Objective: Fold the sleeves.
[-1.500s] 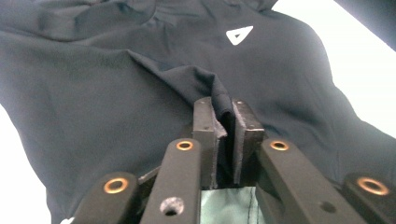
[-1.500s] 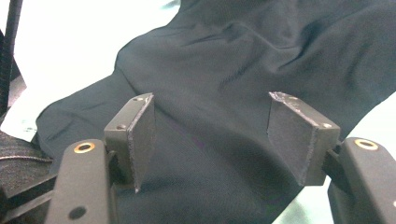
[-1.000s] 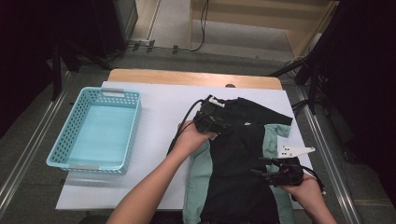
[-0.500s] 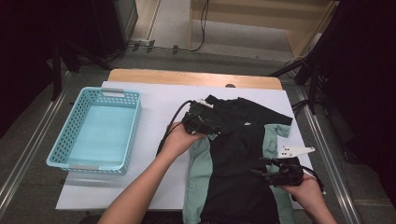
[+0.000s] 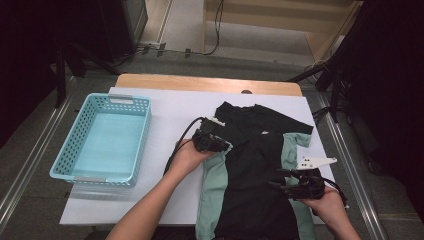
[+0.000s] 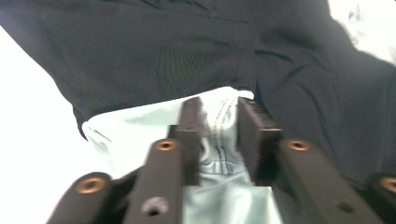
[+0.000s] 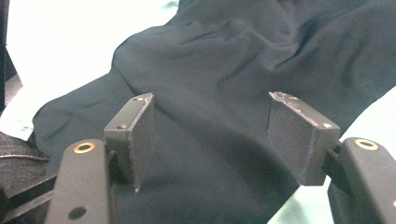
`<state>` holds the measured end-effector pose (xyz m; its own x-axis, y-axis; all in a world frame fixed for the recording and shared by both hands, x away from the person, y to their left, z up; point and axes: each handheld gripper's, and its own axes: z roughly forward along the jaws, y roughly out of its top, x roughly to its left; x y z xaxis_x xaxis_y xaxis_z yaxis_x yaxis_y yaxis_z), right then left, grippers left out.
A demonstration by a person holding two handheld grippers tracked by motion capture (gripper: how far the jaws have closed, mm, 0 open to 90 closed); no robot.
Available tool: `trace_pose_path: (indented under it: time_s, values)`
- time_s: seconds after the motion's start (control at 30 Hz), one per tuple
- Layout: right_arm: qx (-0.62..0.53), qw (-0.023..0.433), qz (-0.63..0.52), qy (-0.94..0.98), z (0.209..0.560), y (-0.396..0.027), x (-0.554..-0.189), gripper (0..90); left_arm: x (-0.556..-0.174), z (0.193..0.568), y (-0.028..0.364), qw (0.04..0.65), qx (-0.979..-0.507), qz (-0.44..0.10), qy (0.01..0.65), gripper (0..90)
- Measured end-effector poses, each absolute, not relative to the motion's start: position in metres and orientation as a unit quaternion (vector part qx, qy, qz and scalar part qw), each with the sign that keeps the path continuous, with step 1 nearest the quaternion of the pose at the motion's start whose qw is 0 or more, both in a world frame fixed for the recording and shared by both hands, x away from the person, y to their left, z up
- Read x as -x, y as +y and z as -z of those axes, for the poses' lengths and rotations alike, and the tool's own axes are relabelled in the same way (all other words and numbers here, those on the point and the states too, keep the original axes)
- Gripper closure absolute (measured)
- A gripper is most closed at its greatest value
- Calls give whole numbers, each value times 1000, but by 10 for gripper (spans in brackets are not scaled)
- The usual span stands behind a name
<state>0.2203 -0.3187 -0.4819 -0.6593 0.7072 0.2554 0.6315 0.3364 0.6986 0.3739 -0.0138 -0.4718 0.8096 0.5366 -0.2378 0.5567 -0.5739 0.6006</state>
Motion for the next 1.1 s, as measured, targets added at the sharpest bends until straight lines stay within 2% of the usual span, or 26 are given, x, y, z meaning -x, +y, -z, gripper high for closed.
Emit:
trace_pose_path:
  time_s: [0.1,0.3,0.4,0.6,0.8,0.9,1.1]
  values:
    - [-410,47,-404,816,482,-319,-220,315,-372,473,-14,343,-887,21,308,851]
    - [-409,48,-402,818,482,-319,-220,314,-363,458,-17,374,-876,22,303,856]
    - [-411,47,-402,817,482,-318,-221,314,-360,460,-23,370,-881,25,295,850]
    - [-410,47,-405,816,481,-319,-220,314,-362,472,-26,375,-877,38,299,714]
    - [-414,46,-409,812,480,-321,-220,314,-357,461,-19,391,-874,43,286,443]
    - [-413,48,-410,812,480,-320,-220,314,-353,454,-15,397,-874,35,277,390]
    - [-416,45,-411,810,479,-321,-220,313,-348,443,-3,401,-873,32,276,370]
